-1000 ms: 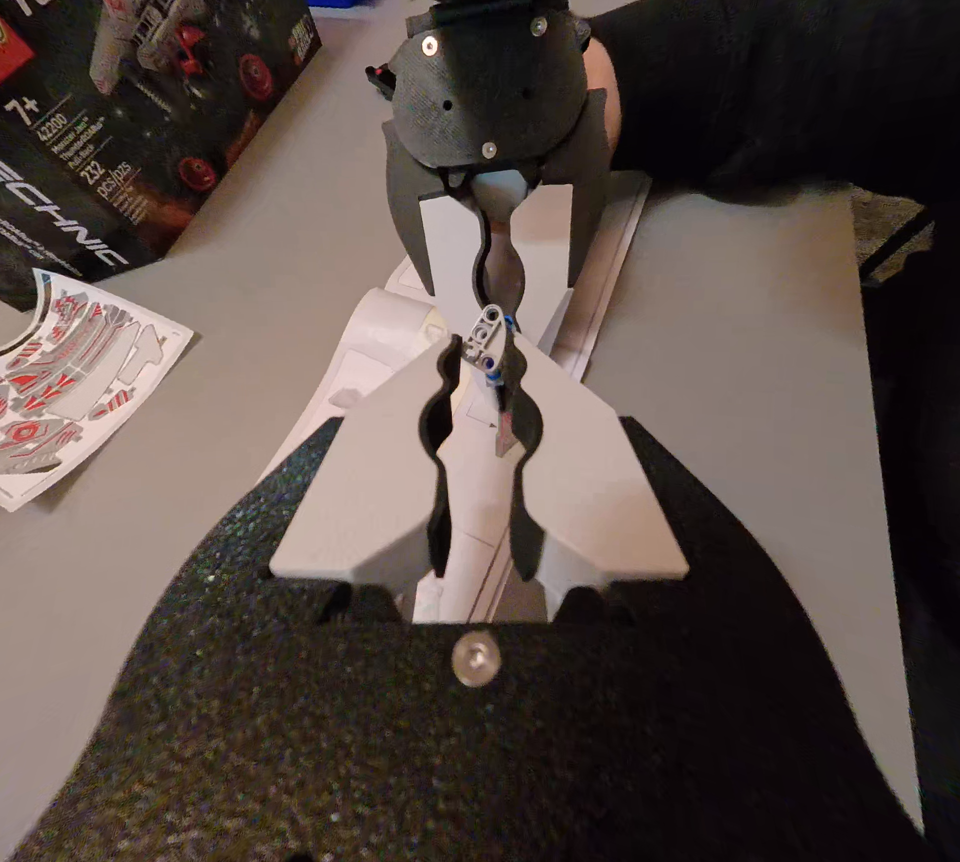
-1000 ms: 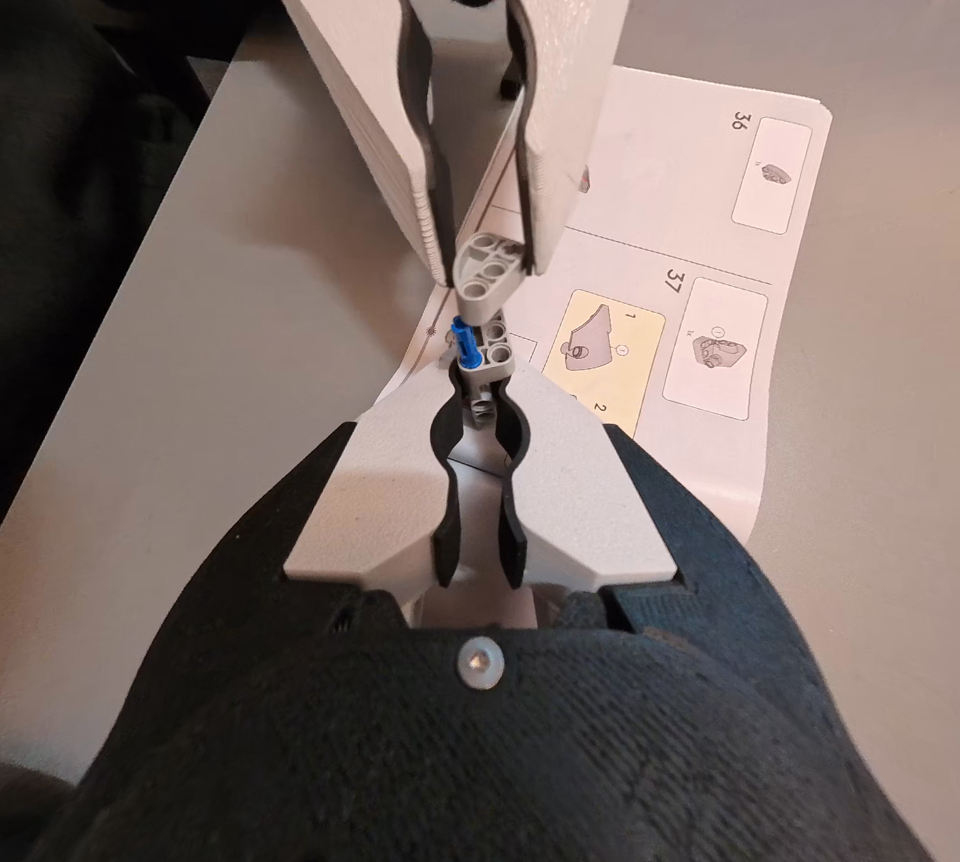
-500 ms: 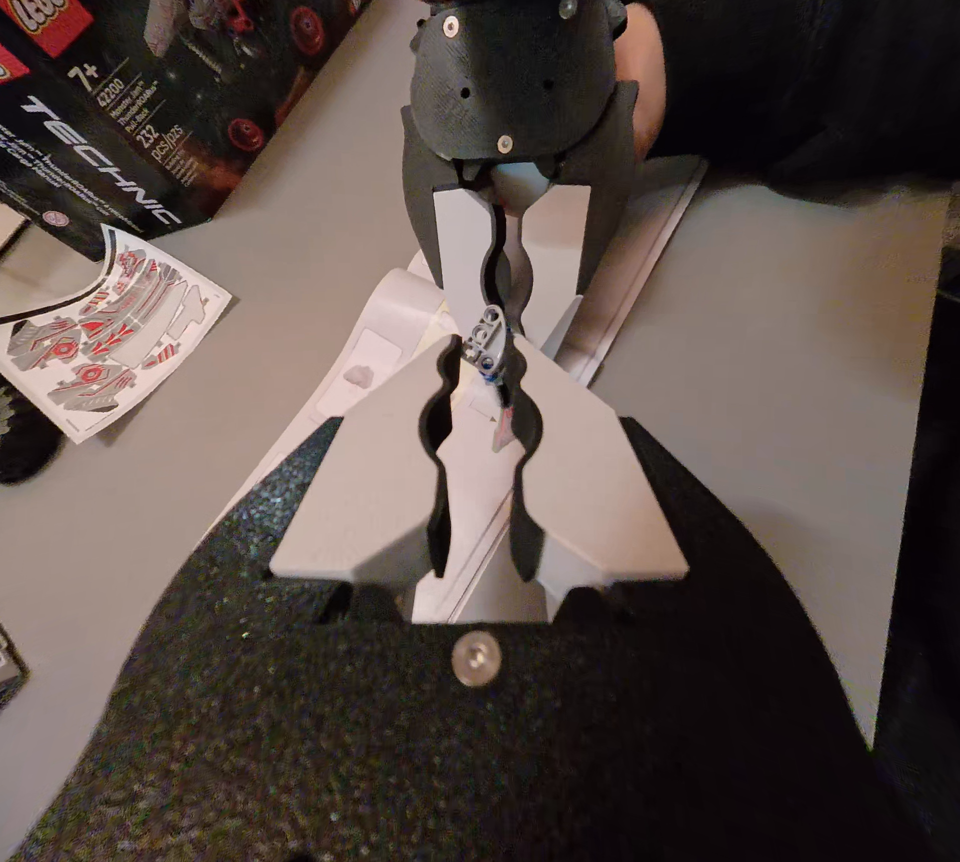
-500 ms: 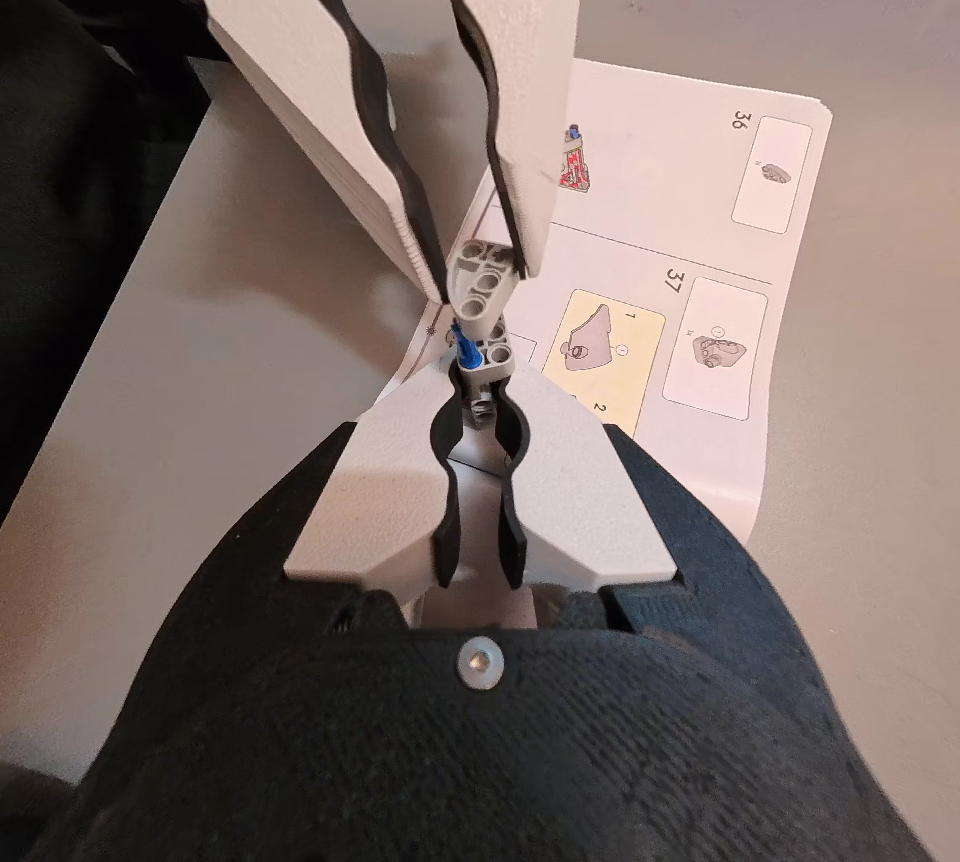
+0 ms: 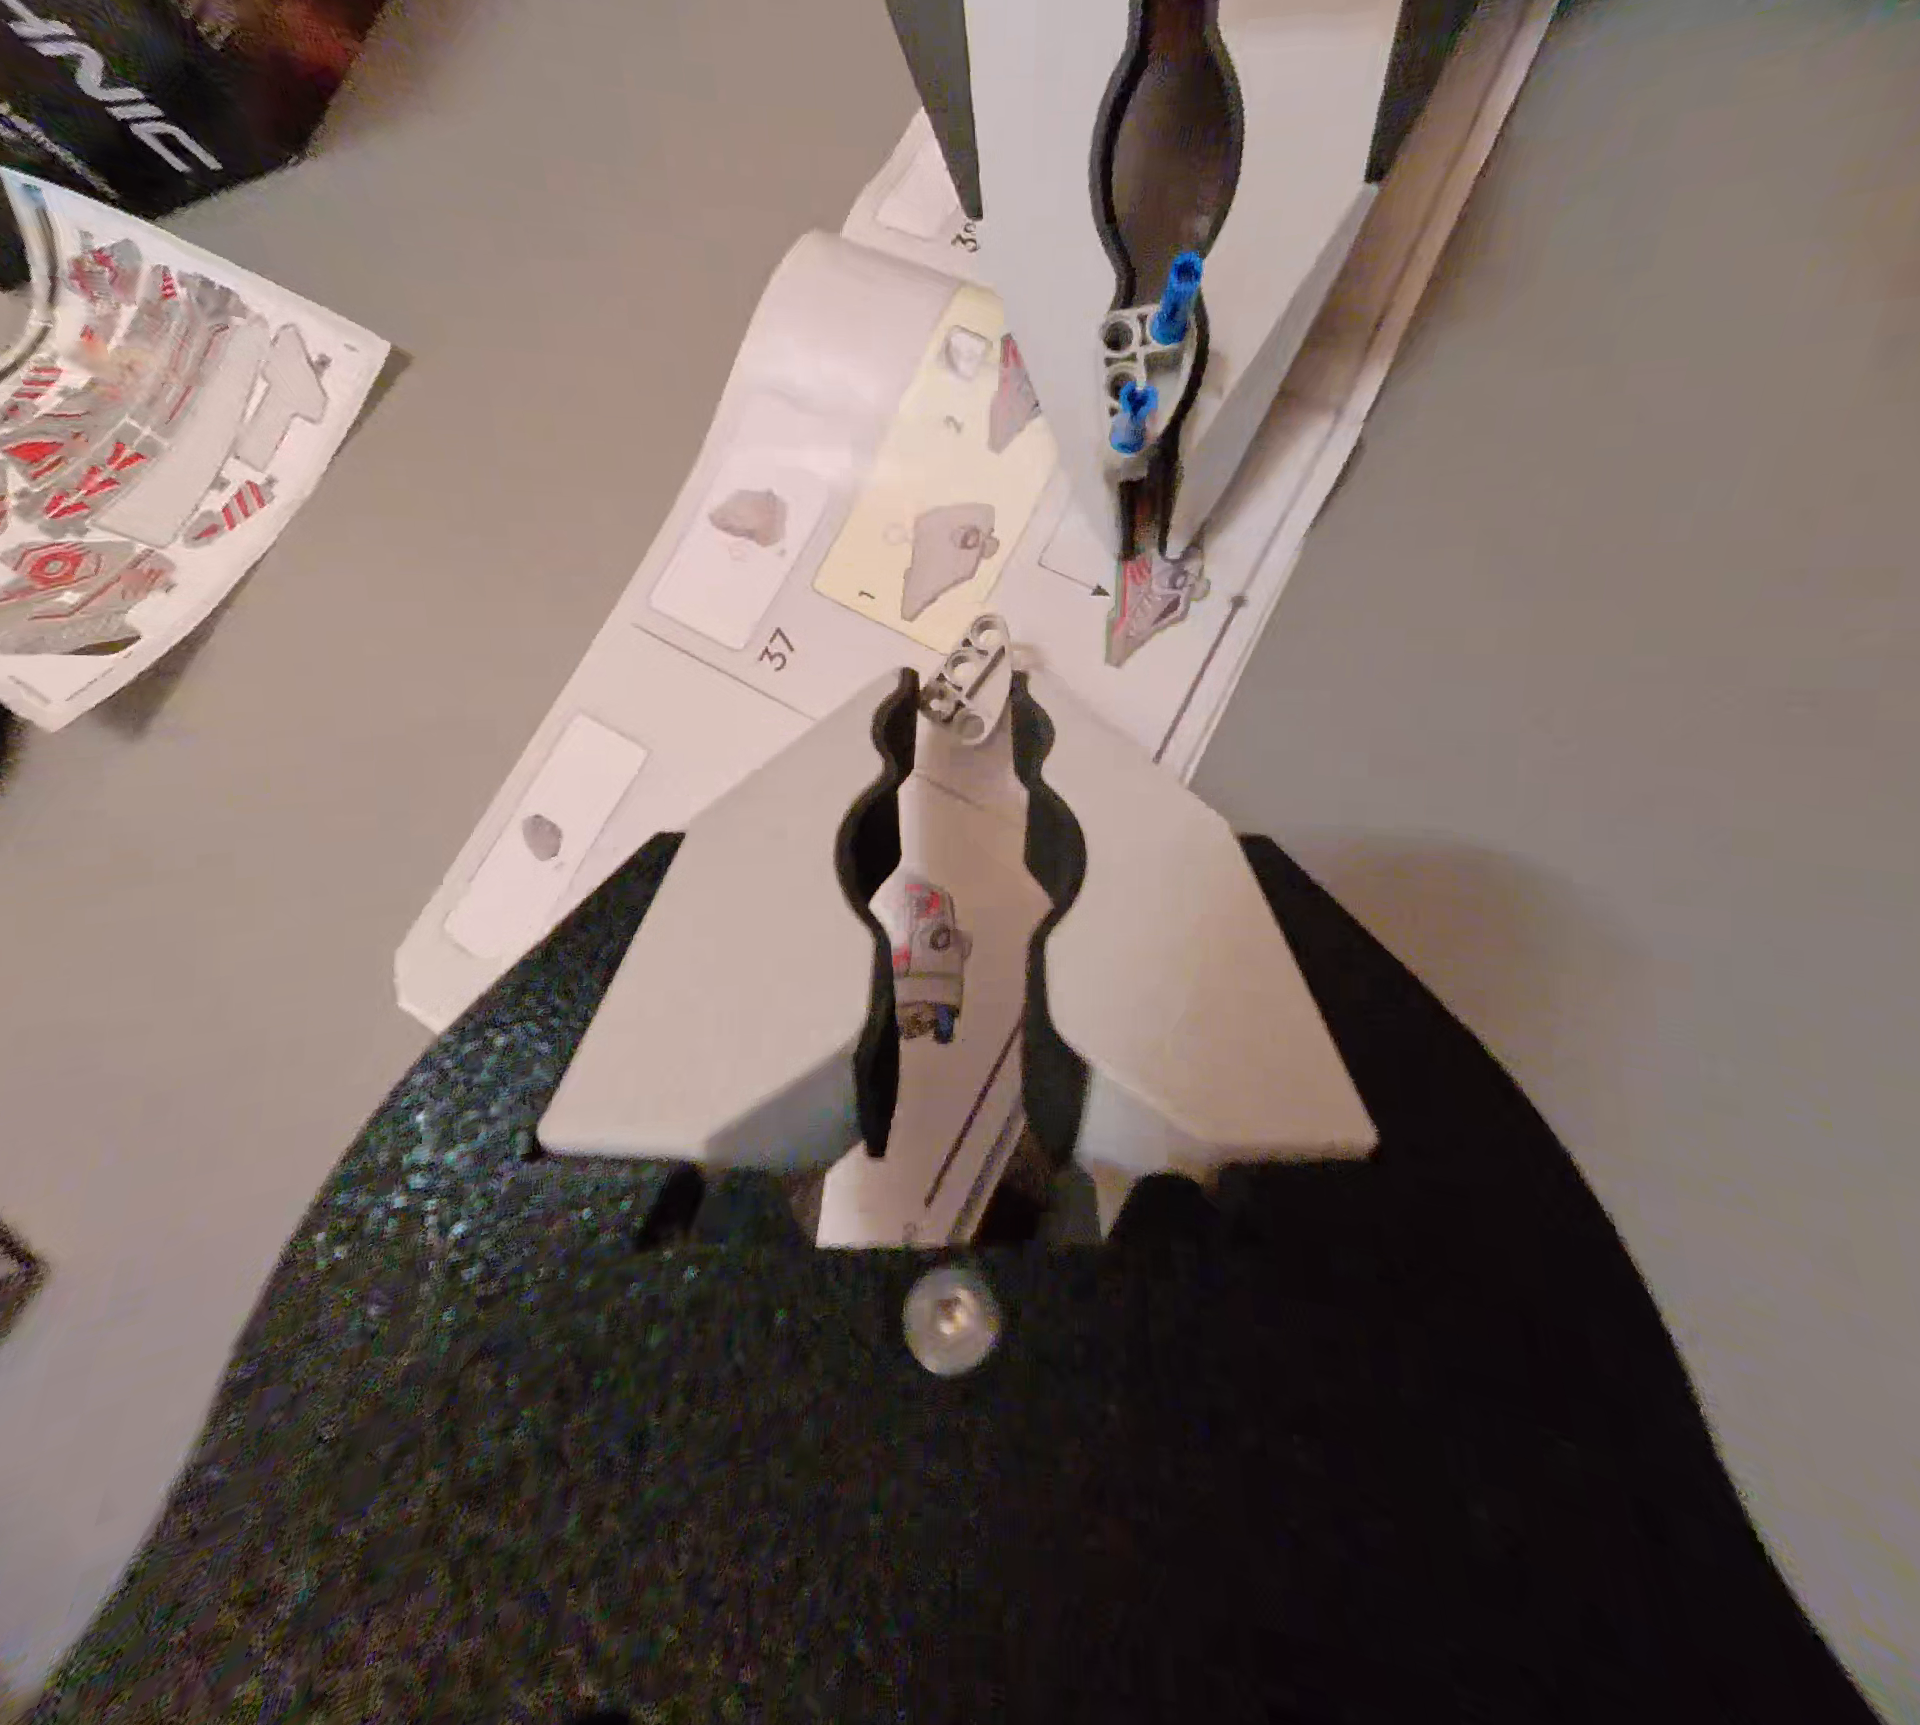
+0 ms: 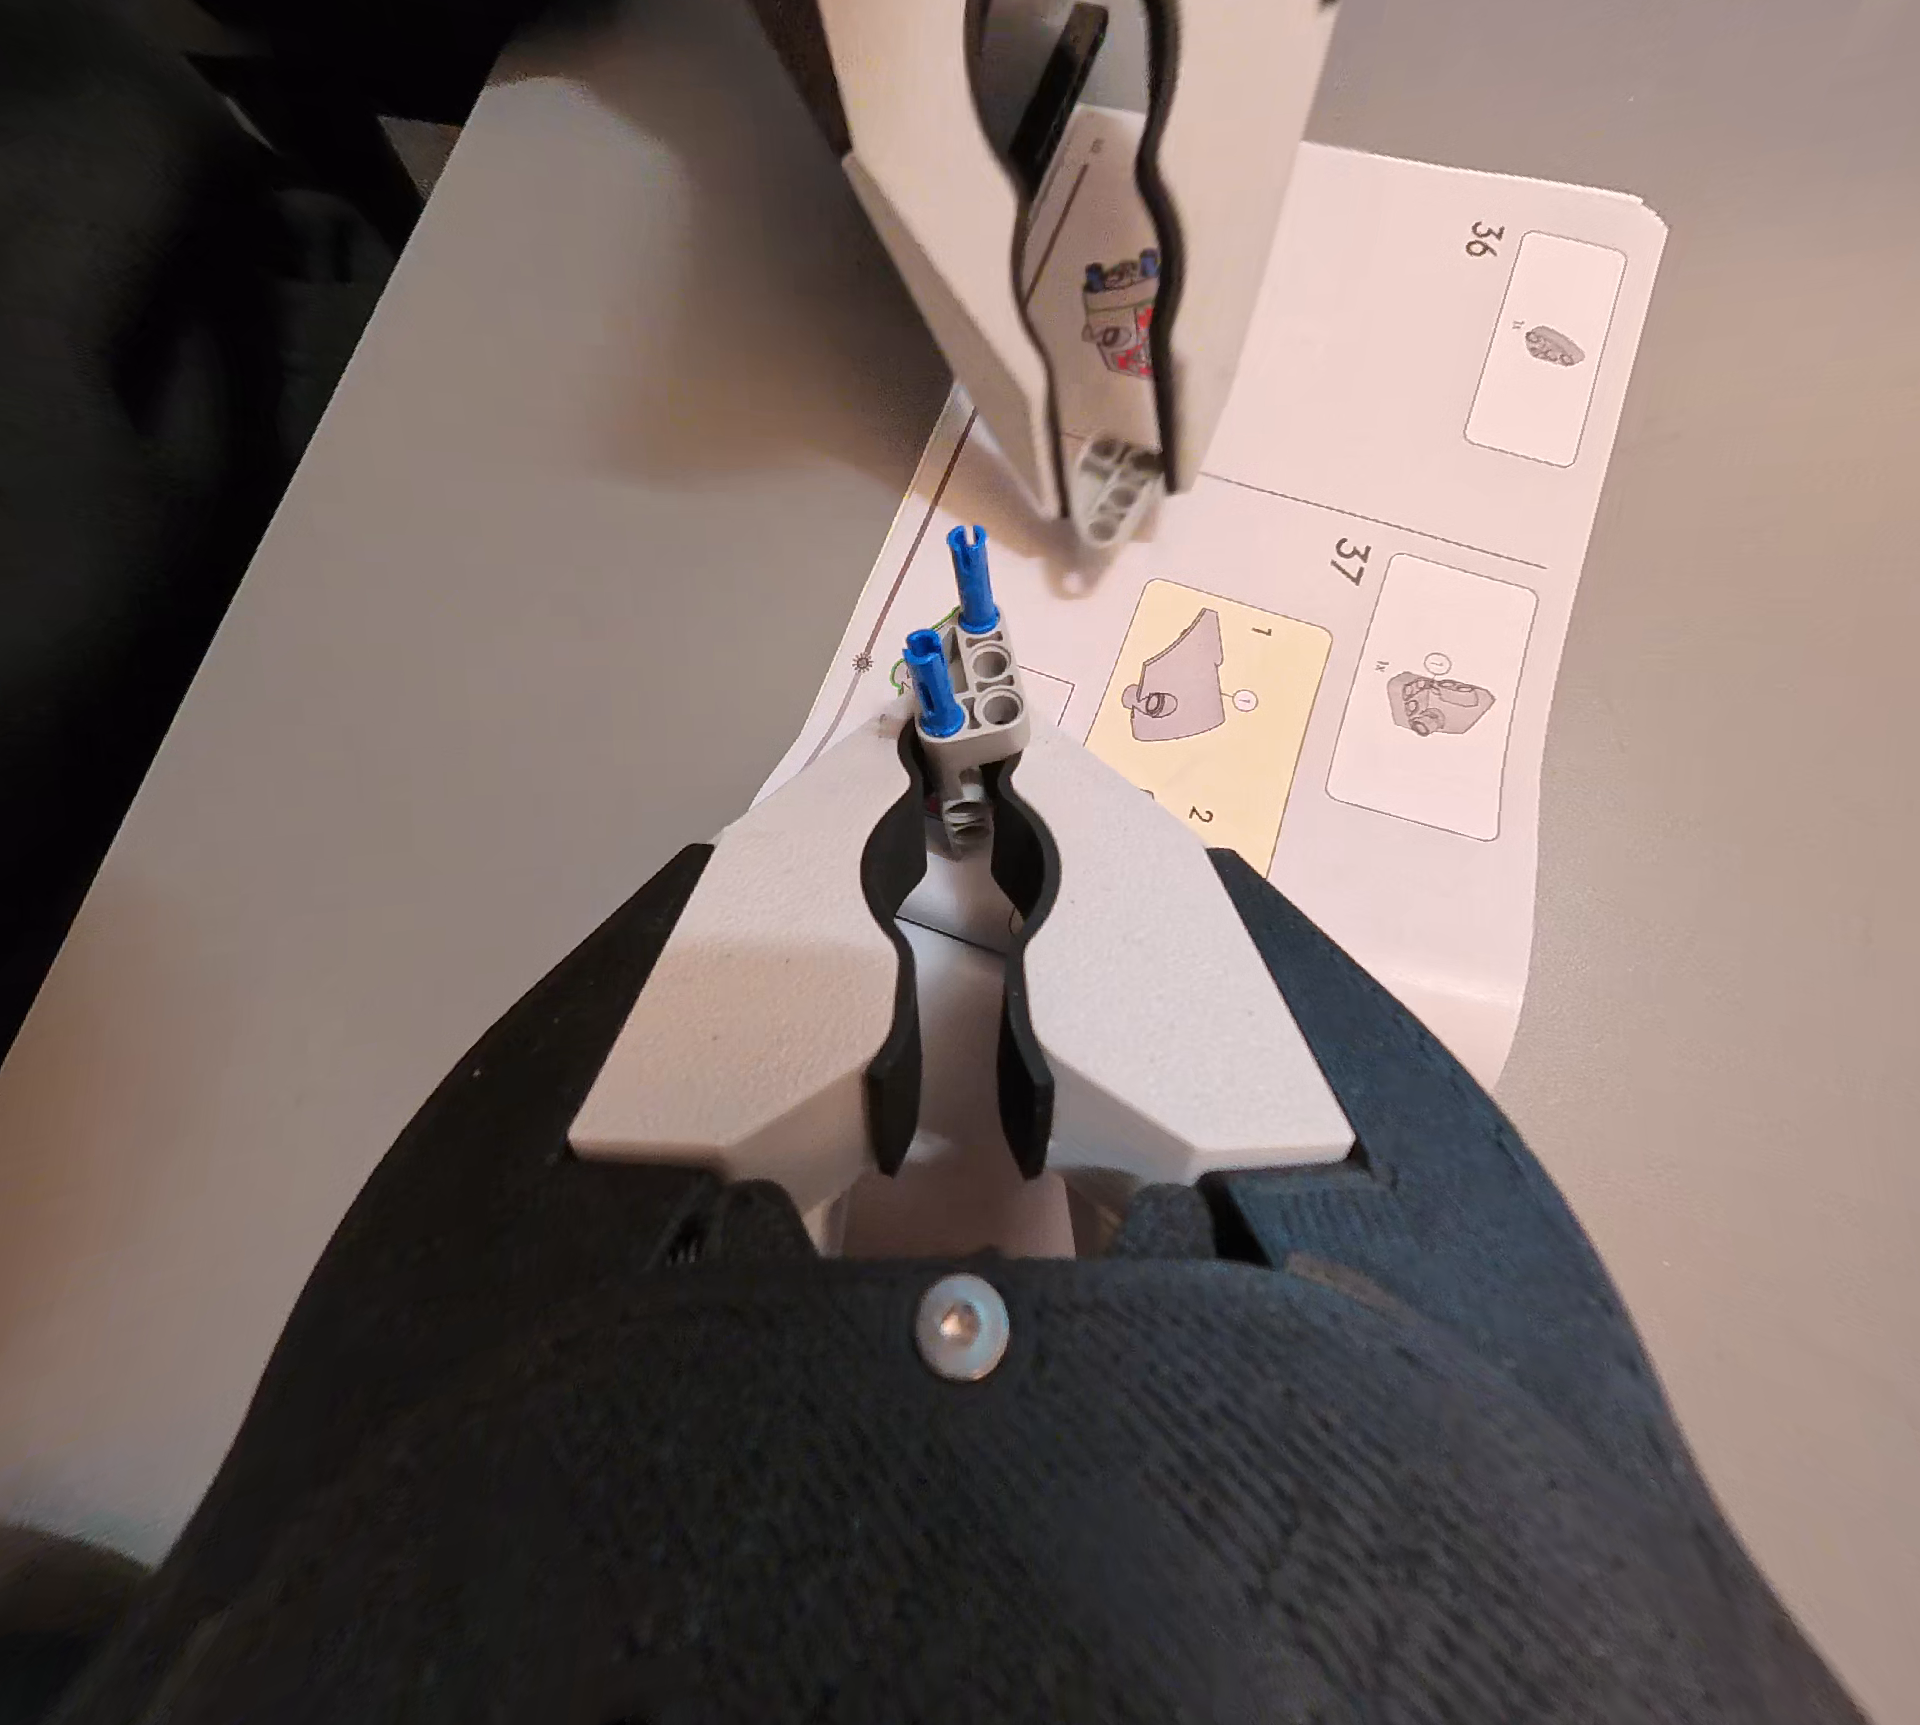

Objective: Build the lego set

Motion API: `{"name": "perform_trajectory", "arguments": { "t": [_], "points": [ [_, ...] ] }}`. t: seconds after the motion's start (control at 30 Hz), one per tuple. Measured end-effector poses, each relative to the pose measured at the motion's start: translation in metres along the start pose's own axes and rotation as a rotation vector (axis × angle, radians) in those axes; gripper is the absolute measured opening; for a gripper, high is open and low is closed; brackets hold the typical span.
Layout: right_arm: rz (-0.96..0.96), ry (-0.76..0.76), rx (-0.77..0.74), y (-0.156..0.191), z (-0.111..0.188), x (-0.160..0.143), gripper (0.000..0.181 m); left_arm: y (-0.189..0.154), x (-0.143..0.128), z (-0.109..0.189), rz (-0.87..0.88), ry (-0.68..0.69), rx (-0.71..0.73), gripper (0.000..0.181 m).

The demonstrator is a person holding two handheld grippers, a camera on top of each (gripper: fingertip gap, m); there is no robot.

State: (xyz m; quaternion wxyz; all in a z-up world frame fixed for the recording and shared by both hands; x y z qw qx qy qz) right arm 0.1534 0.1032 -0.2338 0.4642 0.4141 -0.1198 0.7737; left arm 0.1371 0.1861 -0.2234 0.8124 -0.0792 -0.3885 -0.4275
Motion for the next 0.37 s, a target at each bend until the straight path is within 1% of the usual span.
{"name": "perform_trajectory", "arguments": {
  "t": [0.17, 0.27, 0.3, 0.37],
  "points": [
    [-0.001, 0.000, 0.001, 0.0000, 0.0000, 0.0000, 0.003, -0.0092, -0.0015, -0.0087, 0.013, 0.033, -0.014, 0.014],
    [-0.002, 0.000, 0.002, 0.0000, -0.0001, 0.0001, 0.003, -0.0117, -0.0013, -0.0077, -0.075, 0.012, -0.013, 0.015],
    [-0.003, -0.001, 0.003, 0.0000, 0.0000, 0.0001, 0.003, -0.0104, -0.0019, -0.0066, -0.079, 0.018, -0.006, 0.016],
    [-0.003, -0.001, 0.003, 0.0000, 0.0000, 0.0001, 0.003, -0.0056, -0.0029, -0.0036, -0.030, 0.048, 0.021, 0.025]
  ]
}}
Point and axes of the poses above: each gripper's, where its closed fingertips meet, z back along the fingers, x out of its top, y = z × x across the jaws, the point moved 4 cm from there along z, back along the fingers, and after that the axes turned 8 degrees about x, right-handed, at the moved point
